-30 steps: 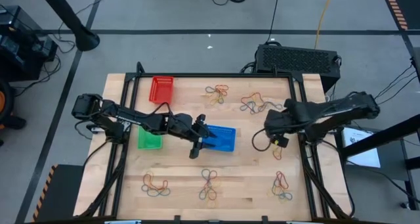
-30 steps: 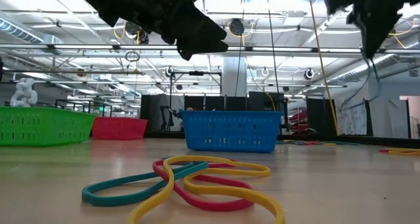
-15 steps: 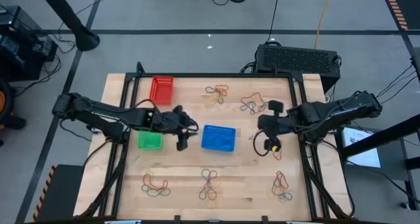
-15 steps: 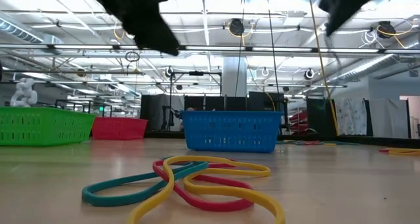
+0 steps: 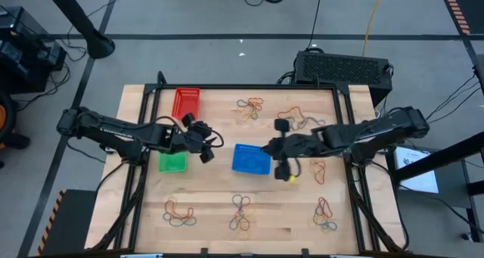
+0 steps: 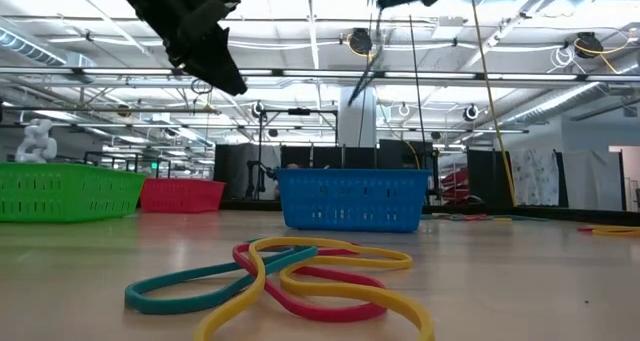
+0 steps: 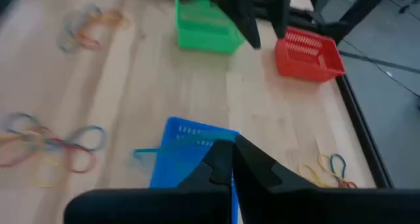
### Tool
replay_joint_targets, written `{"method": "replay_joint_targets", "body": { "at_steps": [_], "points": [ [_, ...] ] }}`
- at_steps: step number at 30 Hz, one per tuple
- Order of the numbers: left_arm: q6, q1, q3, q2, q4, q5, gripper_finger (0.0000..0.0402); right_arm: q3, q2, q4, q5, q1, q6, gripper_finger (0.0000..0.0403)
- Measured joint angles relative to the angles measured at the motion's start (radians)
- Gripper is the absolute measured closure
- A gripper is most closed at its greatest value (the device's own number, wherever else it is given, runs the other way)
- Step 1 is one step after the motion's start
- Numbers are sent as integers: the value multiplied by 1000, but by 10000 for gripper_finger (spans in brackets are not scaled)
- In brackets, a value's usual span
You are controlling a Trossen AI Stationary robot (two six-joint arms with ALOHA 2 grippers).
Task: Sort rubber bands into baskets
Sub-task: Put the blue rubber band into the blue bin
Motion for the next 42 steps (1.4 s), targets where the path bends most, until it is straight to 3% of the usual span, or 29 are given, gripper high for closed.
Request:
{"method": "replay_joint_targets", "body": {
  "at_steps": [8,15,22,29,32,37,42],
  "points": [
    [1,0,0,0,1,8,207,-1,210,34,35,-65,-51,402],
    [30,0,0,0,6,11,207,-1,303,42,73,-108,-19,402],
    [29,0,0,1,7,12,207,-1,357,45,-81,-109,6,402],
    [29,0,0,1,7,12,207,-1,377,11,-96,-106,58,403],
    [29,0,0,1,7,13,207,-1,377,11,-162,-106,78,401],
    [29,0,0,1,7,13,207,-1,377,-7,-262,-105,61,369],
    [29,0,0,1,7,13,207,18,364,-50,-152,-106,33,312]
  ]
}}
